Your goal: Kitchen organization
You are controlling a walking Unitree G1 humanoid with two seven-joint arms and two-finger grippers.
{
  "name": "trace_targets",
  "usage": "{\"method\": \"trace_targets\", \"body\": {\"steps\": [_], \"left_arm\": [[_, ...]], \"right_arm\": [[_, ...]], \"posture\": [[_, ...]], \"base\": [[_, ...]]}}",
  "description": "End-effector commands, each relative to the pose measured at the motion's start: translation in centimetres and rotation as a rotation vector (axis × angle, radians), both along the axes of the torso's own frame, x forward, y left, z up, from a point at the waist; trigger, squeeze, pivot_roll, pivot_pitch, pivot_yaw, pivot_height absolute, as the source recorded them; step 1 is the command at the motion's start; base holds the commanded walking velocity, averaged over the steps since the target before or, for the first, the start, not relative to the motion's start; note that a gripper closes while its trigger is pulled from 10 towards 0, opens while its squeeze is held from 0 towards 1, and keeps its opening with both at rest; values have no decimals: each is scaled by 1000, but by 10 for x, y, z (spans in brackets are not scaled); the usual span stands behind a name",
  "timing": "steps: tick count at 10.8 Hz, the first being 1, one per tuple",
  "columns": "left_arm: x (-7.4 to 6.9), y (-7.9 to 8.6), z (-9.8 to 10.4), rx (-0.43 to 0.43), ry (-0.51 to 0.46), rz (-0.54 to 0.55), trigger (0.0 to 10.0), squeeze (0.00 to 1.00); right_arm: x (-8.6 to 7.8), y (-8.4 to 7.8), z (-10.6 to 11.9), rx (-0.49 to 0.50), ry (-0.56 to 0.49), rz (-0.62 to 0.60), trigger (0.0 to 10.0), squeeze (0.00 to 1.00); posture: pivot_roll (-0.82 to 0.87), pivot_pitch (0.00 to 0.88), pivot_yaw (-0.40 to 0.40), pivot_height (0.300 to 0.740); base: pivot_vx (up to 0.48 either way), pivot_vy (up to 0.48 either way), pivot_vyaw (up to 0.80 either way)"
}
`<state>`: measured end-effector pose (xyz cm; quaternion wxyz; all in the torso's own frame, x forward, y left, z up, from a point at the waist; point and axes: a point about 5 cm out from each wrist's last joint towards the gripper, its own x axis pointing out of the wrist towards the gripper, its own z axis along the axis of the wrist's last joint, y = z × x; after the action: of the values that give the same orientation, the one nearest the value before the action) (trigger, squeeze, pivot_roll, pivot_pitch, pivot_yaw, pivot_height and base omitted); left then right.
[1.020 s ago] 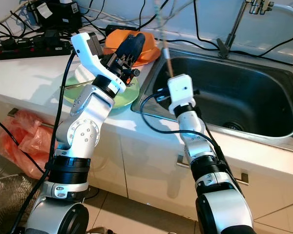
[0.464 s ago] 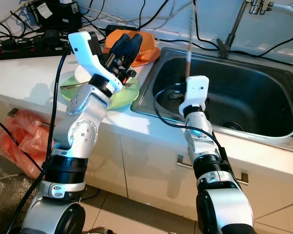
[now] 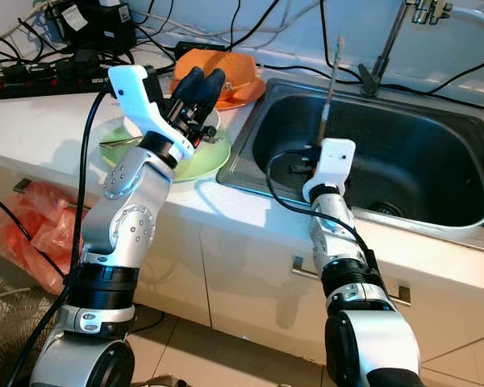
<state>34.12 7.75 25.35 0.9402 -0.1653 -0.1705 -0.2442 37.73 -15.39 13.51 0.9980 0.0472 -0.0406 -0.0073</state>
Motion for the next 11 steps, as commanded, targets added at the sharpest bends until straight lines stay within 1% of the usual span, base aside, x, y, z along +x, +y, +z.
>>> {"method": "trace_targets", "body": {"steps": [1,2,4,5,6,7,8,9,11], "left_arm": [[3,4,-7,8,30,34,10000,0],[6,9,-12,14,54,66,10000,0],[14,21,-25,61,129,151,10000,0],[16,26,-27,82,149,180,10000,0],[17,28,-27,100,150,189,10000,0],[18,32,-26,140,141,215,10000,0],[18,32,-26,151,136,221,10000,0],[18,34,-27,163,134,236,10000,0],[19,37,-33,218,136,272,10000,0]], "right_arm": [[1,-5,-1,28,25,-22,10000,0],[1,-6,-3,32,32,-28,10000,0],[1,-7,-5,37,40,-31,10000,0],[1,-7,-5,39,42,-31,10000,0],[1,-7,-5,41,43,-31,10000,0],[0,-7,-6,44,44,-30,10000,0],[0,-7,-7,44,45,-30,10000,0],[0,-7,-8,43,49,-29,10000,0],[-1,-6,-10,42,59,-27,10000,0]], "posture": [[61,29,-36,740],[61,28,-36,740],[61,30,-35,740],[61,30,-34,740],[60,29,-34,740],[60,29,-33,740],[60,29,-34,740],[60,29,-35,740],[60,29,-35,740]], "base": [[0,0,0],[0,0,0],[0,0,0],[0,0,0],[0,0,0],[0,0,0],[0,0,0],[0,0,0],[0,0,0]]}}
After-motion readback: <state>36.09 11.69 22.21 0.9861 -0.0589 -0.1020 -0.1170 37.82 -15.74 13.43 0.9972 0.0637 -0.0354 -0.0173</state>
